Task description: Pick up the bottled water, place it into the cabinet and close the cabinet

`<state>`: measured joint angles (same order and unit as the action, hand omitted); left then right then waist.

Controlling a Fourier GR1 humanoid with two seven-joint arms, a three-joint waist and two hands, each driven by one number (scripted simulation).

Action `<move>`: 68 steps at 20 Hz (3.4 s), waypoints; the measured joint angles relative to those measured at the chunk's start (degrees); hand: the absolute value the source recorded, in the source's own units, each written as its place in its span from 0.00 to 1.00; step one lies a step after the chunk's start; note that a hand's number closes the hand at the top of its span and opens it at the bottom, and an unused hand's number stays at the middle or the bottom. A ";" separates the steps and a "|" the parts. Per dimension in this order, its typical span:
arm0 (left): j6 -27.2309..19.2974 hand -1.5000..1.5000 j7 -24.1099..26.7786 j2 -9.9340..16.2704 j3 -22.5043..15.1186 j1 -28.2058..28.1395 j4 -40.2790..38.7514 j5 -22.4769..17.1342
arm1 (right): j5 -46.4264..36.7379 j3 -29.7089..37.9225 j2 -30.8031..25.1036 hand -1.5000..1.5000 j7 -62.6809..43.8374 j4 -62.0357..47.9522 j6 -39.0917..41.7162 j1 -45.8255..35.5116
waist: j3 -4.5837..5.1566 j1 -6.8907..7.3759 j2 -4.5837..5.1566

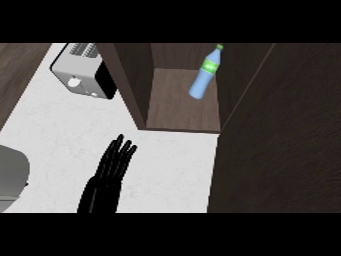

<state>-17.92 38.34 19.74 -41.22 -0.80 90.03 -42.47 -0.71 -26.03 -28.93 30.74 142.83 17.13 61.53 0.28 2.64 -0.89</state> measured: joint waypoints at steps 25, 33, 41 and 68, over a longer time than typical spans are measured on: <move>23.69 0.00 13.30 28.52 13.01 -23.73 11.89 -6.41 | -0.97 -10.80 -4.80 1.00 -19.82 0.29 -1.62 -29.49 | 0.48 4.78 1.70; 27.58 0.00 14.39 31.70 15.64 -24.86 10.70 -7.41 | -0.07 -11.68 -3.12 1.00 -27.37 -0.35 -0.87 -41.48 | 0.78 6.74 2.10; 29.63 0.00 14.44 33.57 17.46 -24.75 10.63 -8.24 | 2.42 -13.04 -0.24 1.00 -32.81 -1.48 0.39 -46.64 | 0.83 7.77 2.86; 33.29 0.00 13.02 36.34 23.01 -26.78 8.55 -12.60 | 20.82 5.95 24.10 1.00 -49.84 -40.66 -10.90 -80.69 | 0.05 6.16 2.49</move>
<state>15.37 51.35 56.08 -18.21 -27.58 98.58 -55.07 20.12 -20.08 -4.83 -19.11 102.17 6.23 -19.16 0.33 8.80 1.60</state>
